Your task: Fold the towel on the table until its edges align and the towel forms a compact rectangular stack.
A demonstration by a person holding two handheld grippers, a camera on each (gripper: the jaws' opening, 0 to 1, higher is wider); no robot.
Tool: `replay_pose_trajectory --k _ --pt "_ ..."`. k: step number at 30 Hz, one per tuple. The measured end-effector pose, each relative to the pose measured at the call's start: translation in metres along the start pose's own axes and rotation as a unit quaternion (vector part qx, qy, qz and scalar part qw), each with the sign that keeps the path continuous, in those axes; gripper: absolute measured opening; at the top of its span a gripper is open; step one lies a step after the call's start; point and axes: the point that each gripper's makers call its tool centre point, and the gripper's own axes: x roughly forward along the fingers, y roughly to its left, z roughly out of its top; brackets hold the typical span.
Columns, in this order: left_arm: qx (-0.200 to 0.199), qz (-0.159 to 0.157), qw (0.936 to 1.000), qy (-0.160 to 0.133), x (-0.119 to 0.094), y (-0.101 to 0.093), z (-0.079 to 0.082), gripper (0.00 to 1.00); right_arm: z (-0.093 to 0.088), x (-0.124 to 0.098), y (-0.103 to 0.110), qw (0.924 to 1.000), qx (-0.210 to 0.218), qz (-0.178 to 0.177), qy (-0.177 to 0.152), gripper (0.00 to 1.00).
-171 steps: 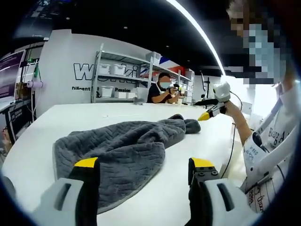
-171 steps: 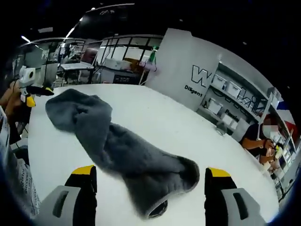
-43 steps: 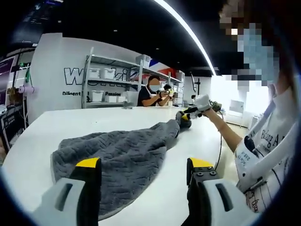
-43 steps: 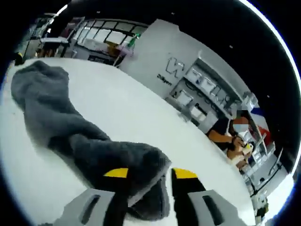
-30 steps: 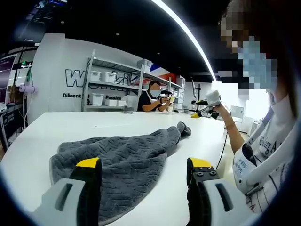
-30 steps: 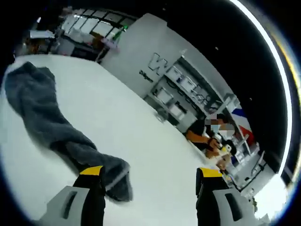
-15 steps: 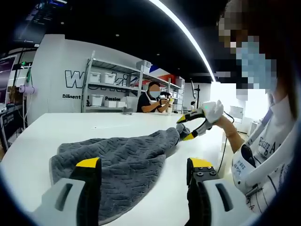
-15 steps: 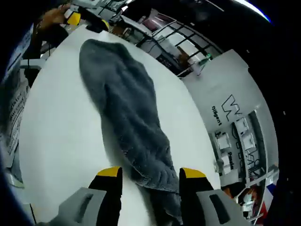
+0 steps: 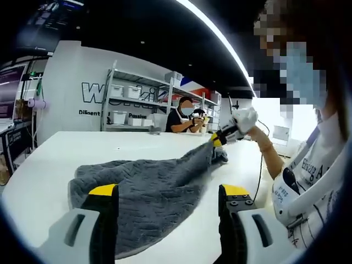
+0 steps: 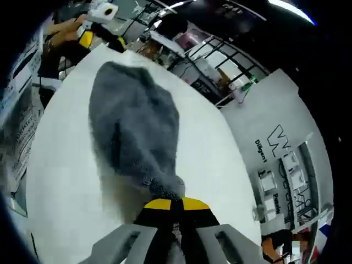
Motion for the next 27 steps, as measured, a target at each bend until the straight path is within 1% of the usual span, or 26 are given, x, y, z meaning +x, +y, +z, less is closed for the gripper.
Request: replay_pose_trajectory --k 1,3,4,5,8,9,10,11,13,15,16,18,19,23,27 --pt "0.001 0.002 1.0000 0.000 -0.001 0.001 0.000 0.78 0.001 -0.001 -0.014 0.9999 -0.001 -0.010 0.001 0.03" --pt "0.002 0.004 1.0000 -0.001 -0.003 0.001 0.001 0.78 -0.001 0.005 -0.046 0.9989 -0.004 -0.045 0.013 0.03" --pt "0.002 0.004 1.0000 -0.002 -0.004 -0.001 0.001 0.78 -0.006 0.014 -0.057 0.9984 -0.007 -0.048 0.030 0.03" --pt "0.001 0.002 1.0000 -0.003 -0.005 -0.003 0.000 0.78 -0.011 0.028 -0.069 0.9982 -0.004 -0.047 0.037 0.03" --pt "0.000 0.002 1.0000 -0.001 -0.008 -0.005 -0.002 0.78 -0.028 0.063 -0.084 0.9973 0.002 -0.036 0.065 0.03" --pt "0.001 0.003 1.0000 0.000 -0.009 -0.005 -0.002 0.78 -0.033 0.071 -0.087 0.9967 0.000 -0.033 0.073 0.03" --pt "0.001 0.005 1.0000 0.001 -0.011 -0.005 -0.003 0.78 -0.044 0.091 -0.094 0.9957 0.002 -0.029 0.088 0.03" --pt "0.001 0.006 1.0000 0.000 -0.012 -0.005 -0.003 0.78 -0.047 0.094 -0.096 0.9954 0.003 -0.029 0.091 0.03" --pt "-0.002 0.009 0.9999 -0.004 -0.016 -0.003 -0.003 0.78 -0.067 0.122 -0.106 0.9929 0.015 -0.030 0.114 0.03" --pt "-0.002 0.012 0.9999 -0.004 -0.017 -0.002 -0.003 0.78 -0.081 0.140 -0.104 0.9912 0.031 -0.015 0.128 0.03" --pt "-0.002 0.013 0.9999 -0.004 -0.017 -0.002 -0.004 0.78 -0.085 0.145 -0.104 0.9910 0.034 -0.013 0.129 0.03" --pt "-0.003 0.014 0.9999 -0.004 -0.018 -0.001 -0.005 0.78 -0.098 0.158 -0.094 0.9889 0.045 -0.001 0.141 0.03" --pt "-0.004 0.015 0.9999 -0.004 -0.018 -0.001 -0.005 0.78 -0.099 0.161 -0.093 0.9890 0.045 -0.003 0.140 0.03" --pt "-0.006 0.015 0.9999 -0.004 -0.017 -0.001 -0.006 0.78 -0.113 0.177 -0.087 0.9867 0.065 0.011 0.149 0.03" --pt "-0.008 0.011 0.9999 -0.003 -0.015 -0.003 -0.008 0.78 -0.122 0.185 -0.083 0.9851 0.081 0.021 0.150 0.03"
